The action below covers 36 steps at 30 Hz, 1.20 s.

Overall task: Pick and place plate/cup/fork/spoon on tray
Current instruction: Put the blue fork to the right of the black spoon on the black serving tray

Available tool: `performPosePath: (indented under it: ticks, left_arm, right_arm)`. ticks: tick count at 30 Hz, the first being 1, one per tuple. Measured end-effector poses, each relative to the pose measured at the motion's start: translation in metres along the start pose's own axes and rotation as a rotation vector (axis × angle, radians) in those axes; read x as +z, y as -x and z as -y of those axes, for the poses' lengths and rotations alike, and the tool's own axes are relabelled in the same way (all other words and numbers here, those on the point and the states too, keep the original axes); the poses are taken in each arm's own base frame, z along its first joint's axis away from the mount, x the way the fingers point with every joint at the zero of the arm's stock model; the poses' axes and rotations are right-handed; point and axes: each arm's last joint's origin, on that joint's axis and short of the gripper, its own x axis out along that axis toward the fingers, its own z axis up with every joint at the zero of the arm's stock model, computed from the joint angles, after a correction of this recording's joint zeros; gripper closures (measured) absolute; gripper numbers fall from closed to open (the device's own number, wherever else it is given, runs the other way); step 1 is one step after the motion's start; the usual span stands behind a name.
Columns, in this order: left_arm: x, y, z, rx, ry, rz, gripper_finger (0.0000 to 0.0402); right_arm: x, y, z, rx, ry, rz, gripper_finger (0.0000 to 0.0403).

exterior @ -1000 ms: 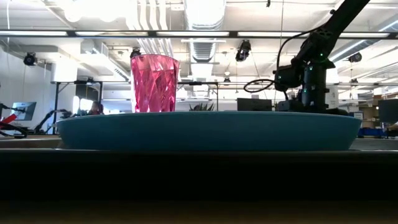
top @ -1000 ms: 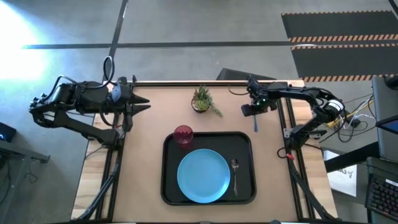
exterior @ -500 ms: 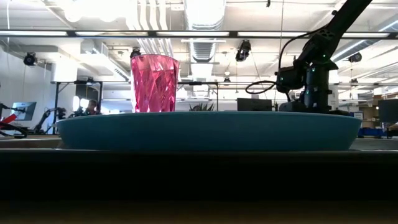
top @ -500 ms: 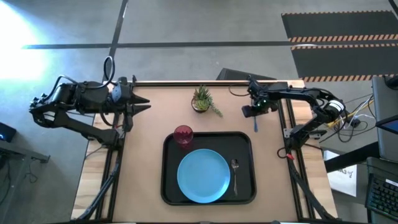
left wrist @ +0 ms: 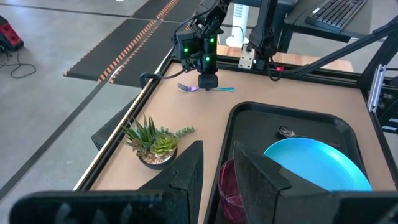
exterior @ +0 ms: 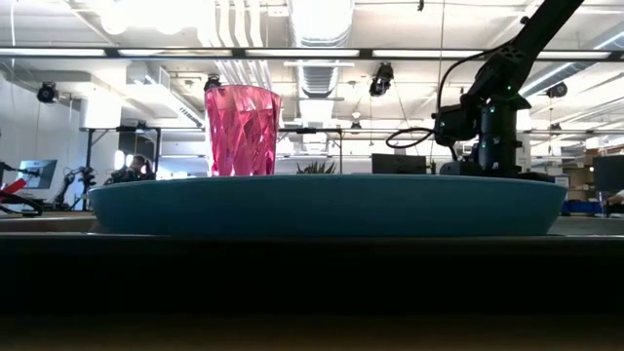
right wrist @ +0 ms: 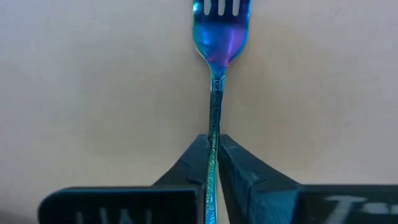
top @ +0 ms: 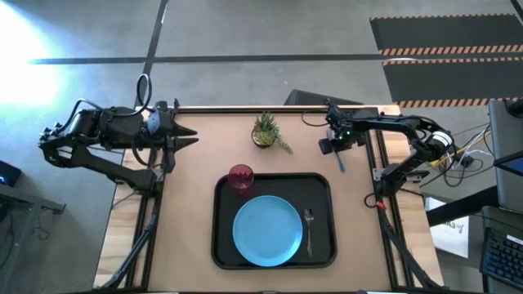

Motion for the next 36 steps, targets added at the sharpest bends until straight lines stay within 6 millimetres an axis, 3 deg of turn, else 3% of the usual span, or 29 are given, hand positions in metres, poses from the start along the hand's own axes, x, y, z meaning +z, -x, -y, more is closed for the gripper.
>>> performPosePath:
  ticks: [11, 17, 22, 27, 32, 36]
  left_arm:
    - [0.000, 0.000, 0.000, 0.000, 0.000, 0.000, 0.0329]
    - [0.000, 0.000, 0.000, 0.000, -0.019, 0.000, 0.0329]
    - [0.000, 0.000, 0.000, 0.000, -0.022, -0.001, 0.0329]
    - [-0.002, 0.001, -0.001, 0.002, -0.026, -0.013, 0.0329]
    - [-0.002, 0.001, -0.001, 0.002, -0.026, -0.013, 0.0329]
    - [-0.002, 0.002, -0.001, 0.002, -0.026, -0.012, 0.0329]
  right_arm:
    - [0.000, 0.002, -0.002, -0.013, -0.034, 0.033, 0.0393]
    - [-0.001, 0.020, -0.024, 0.039, 0.022, 0.121, 0.0393]
    - [-0.005, 0.051, -0.051, 0.107, 0.100, 0.226, 0.0394]
    - [-0.018, 0.096, -0.080, 0.173, 0.170, 0.354, 0.0394]
    - [-0.046, 0.136, -0.103, 0.126, 0.190, 0.408, 0.0394]
    - [-0.075, 0.154, -0.122, 0.100, 0.195, 0.408, 0.0394]
